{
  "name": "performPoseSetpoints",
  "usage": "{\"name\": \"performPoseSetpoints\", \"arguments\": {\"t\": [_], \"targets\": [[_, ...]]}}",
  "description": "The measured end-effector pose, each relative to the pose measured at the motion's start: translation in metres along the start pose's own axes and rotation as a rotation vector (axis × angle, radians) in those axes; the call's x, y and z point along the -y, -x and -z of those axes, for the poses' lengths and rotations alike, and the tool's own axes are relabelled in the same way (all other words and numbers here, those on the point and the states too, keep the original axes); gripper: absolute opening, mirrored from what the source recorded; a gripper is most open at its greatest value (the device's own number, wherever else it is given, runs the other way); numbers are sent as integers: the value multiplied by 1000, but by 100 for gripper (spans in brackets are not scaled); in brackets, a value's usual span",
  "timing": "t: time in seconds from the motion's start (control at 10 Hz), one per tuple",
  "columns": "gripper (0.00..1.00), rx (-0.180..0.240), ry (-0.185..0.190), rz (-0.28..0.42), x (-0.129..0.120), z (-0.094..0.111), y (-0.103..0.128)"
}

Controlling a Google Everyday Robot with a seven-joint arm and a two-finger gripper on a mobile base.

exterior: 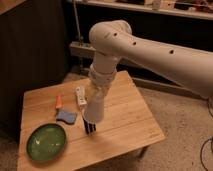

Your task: Place the ceramic cup over the eraser

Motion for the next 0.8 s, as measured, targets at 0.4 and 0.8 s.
{"name": "performPoseSetpoints", "arguments": {"t": [0.4,0.8], "targets": [[0,4,-11,17,-10,-4,17],[0,21,-83,-19,-28,-42,42]]}}
